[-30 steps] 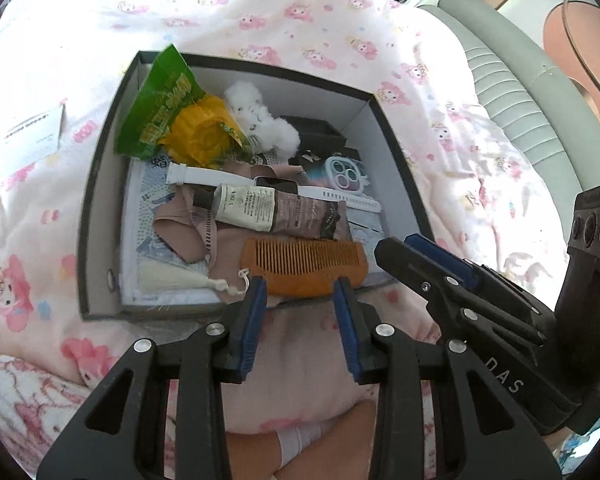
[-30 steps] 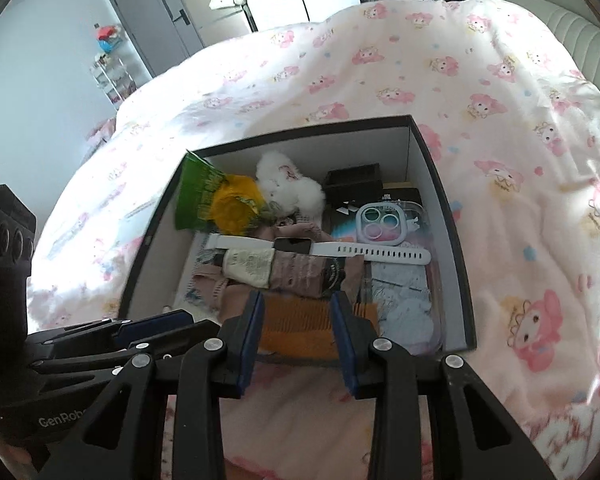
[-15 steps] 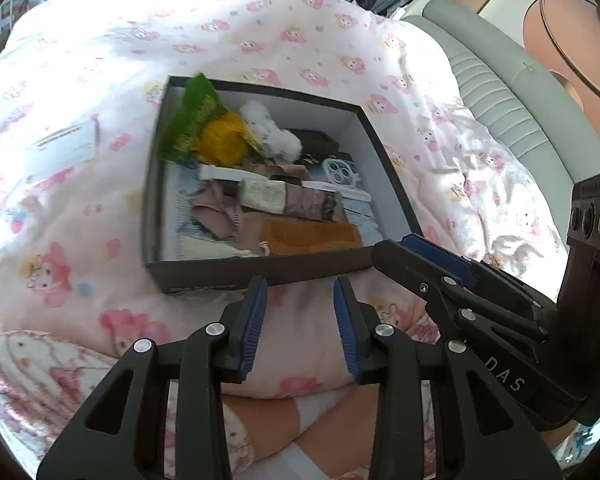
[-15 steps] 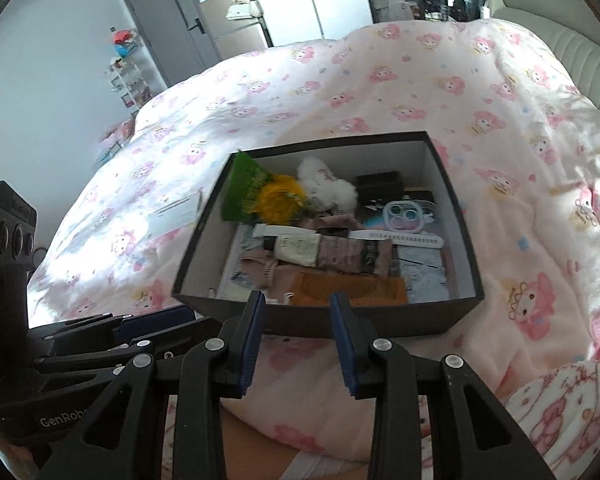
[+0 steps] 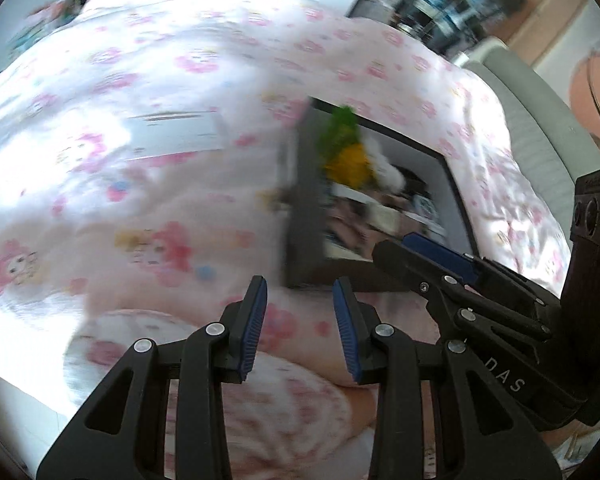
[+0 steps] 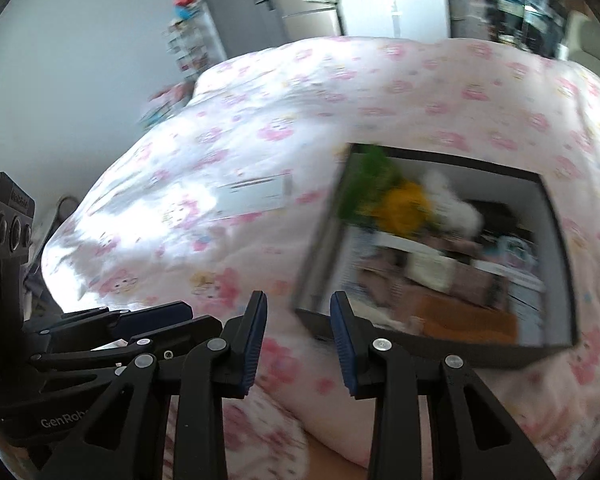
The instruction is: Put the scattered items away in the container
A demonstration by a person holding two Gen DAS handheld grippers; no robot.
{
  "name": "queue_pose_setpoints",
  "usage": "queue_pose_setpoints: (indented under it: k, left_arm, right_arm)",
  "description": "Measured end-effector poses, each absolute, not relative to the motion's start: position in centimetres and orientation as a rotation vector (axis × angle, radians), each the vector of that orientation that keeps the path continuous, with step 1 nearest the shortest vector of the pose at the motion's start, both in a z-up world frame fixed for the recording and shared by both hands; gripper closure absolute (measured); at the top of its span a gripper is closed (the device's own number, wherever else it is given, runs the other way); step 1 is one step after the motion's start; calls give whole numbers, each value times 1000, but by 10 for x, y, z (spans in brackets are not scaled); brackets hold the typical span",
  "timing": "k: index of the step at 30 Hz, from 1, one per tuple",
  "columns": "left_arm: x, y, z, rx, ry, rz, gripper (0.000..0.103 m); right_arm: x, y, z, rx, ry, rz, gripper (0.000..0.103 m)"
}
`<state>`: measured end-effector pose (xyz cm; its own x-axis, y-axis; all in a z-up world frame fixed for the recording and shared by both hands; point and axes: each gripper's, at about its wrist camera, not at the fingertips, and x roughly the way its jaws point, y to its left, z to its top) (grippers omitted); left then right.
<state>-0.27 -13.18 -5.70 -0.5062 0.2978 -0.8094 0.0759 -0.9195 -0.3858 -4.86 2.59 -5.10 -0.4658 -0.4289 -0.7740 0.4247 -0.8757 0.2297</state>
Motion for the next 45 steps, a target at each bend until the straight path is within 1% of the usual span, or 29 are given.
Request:
queue_pose_setpoints:
  k: [7, 11, 15, 20, 25, 27, 28, 29, 30, 32, 34, 36, 37, 41, 45]
  left_arm:
    - [-9, -199, -83, -1534, -679, 2613, 68]
    - [-28, -235, -101, -1558, -764, 2620, 67]
    - [-61, -267, -123, -1599, -817, 2635, 67]
    - [-106, -297, -156, -1653, -896, 2628, 67]
    - [-148, -319, -188, -1662, -1005, 2550, 67]
    - [-164, -326, -201, -1690, -1021, 2542, 66]
    - [-169, -328, -206, -1705, -1023, 2539, 65]
    - [-174, -330, -212, -1710, -1033, 2528, 64]
    - [-179, -332, -219, -1715, -1062, 2506, 62]
    - [-184, -334, -227, -1711, -1099, 2477, 62]
    - [-187, -333, -230, -1704, -1106, 2461, 64]
    - [-187, -331, -230, -1683, -1127, 2429, 95]
    - [-185, -329, -228, -1676, -1127, 2420, 95]
    - [-160, -320, -207, -1667, -1024, 2542, 96]
    - [-121, -323, -182, -1586, -1057, 2571, 96]
  right_arm:
    - [-72, -42, -77, 1305, -40, -2190, 73]
    - [-95, -75, -88, 1311, -5, -2206, 73]
    - [-136, -94, -100, 1353, 10, -2246, 73]
    - [-198, -120, -122, 1414, 99, -2277, 73]
    - [-249, -128, -154, 1546, 55, -2273, 72]
    - [-265, -131, -165, 1580, 50, -2294, 71]
    - [-273, -132, -171, 1600, 38, -2299, 69]
    - [-279, -134, -176, 1618, 31, -2300, 64]
    - [-282, -134, -180, 1631, 28, -2300, 63]
    - [-291, -136, -193, 1685, 28, -2280, 61]
    - [-295, -138, -207, 1737, -1, -2219, 61]
    - [-294, -138, -212, 1734, -28, -2189, 61]
    - [-291, -139, -212, 1713, -26, -2188, 61]
    - [-255, -151, -197, 1598, 120, -2167, 61]
    - [-224, -147, -181, 1557, 80, -2137, 61]
